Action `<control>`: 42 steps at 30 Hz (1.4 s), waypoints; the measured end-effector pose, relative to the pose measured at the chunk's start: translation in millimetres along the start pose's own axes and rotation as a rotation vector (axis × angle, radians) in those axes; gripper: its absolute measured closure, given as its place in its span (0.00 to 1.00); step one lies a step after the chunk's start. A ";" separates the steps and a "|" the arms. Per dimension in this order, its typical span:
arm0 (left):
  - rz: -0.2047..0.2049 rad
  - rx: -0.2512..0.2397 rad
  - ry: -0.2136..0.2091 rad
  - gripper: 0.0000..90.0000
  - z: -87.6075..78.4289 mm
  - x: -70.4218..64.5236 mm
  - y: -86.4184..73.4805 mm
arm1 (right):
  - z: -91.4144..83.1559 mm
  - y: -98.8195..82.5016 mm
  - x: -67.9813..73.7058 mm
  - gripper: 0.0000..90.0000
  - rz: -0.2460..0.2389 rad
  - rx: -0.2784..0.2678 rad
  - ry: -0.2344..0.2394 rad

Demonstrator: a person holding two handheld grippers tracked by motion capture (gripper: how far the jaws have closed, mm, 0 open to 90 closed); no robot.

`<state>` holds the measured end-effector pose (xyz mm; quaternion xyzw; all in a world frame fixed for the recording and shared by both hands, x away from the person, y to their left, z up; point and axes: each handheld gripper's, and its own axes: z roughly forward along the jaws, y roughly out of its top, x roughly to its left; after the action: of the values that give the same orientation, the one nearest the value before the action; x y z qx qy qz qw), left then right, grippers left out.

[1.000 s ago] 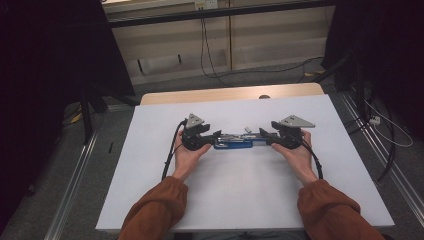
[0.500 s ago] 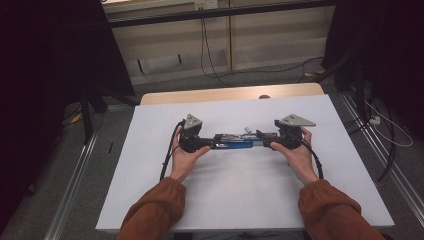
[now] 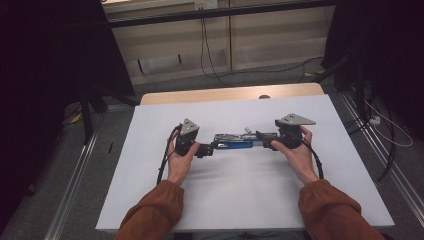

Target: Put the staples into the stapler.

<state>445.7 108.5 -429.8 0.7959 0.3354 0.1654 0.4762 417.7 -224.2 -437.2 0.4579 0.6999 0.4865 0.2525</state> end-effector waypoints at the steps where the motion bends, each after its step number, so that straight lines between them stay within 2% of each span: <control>1: -0.003 -0.002 -0.007 0.05 -1.6 0.0 -0.9 | 0.1 0.5 0.0 0.13 -0.002 -0.002 -0.004; 5: 0.003 -0.017 -0.010 0.05 -10.4 -0.4 -3.7 | -0.2 2.4 0.0 0.13 -0.004 0.002 0.004; 8: 0.003 -0.014 0.004 0.06 -19.8 -2.5 -7.8 | -0.4 2.1 0.0 0.12 0.007 0.007 0.002; 9: 0.001 -0.019 0.001 0.06 -23.2 -3.2 -9.7 | -0.2 1.6 0.7 0.12 -0.002 0.019 -0.011; 11: -0.002 -0.018 0.001 0.06 -30.4 -4.0 -13.4 | 0.4 1.2 1.8 0.11 0.001 0.042 -0.003; 14: -0.004 -0.028 0.007 0.06 -40.2 -4.6 -18.2 | 0.7 1.8 2.0 0.11 0.011 0.037 -0.004; 16: -0.011 -0.066 0.015 0.07 -48.3 -6.7 -21.3 | 0.7 3.1 0.8 0.11 0.044 0.044 0.033; 17: -0.016 -0.069 0.011 0.08 -51.2 -7.4 -22.0 | 0.8 4.3 0.8 0.11 0.057 0.049 0.060; 19: -0.027 -0.087 0.008 0.08 -58.0 -10.4 -23.6 | 1.4 5.7 1.7 0.11 0.061 0.058 0.066; 24: -0.025 -0.109 0.035 0.07 -72.7 -12.5 -27.7 | 5.3 8.3 3.2 0.11 0.054 0.064 0.086; 29: -0.007 -0.118 0.057 0.06 -81.5 -14.8 -31.4 | 9.5 11.7 1.5 0.11 0.039 0.092 0.082; 35: -0.042 -0.134 0.062 0.06 -92.1 -16.3 -37.2 | 17.2 19.7 -0.6 0.11 0.035 0.109 0.093; 37: -0.033 -0.136 0.064 0.06 -95.9 -18.0 -38.6 | 21.4 22.7 -0.4 0.10 0.023 0.123 0.100; 38: -0.007 -0.133 0.070 0.06 -98.8 -19.3 -39.0 | 22.9 24.1 0.2 0.11 0.017 0.129 0.104; 42: 0.018 -0.158 0.058 0.06 -108.1 -25.8 -41.8 | 28.8 29.2 3.1 0.11 -0.024 0.148 0.120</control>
<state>348.4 174.0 -411.5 0.7537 0.3280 0.2185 0.5259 450.8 -205.3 -421.7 0.4369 0.7533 0.4569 0.1812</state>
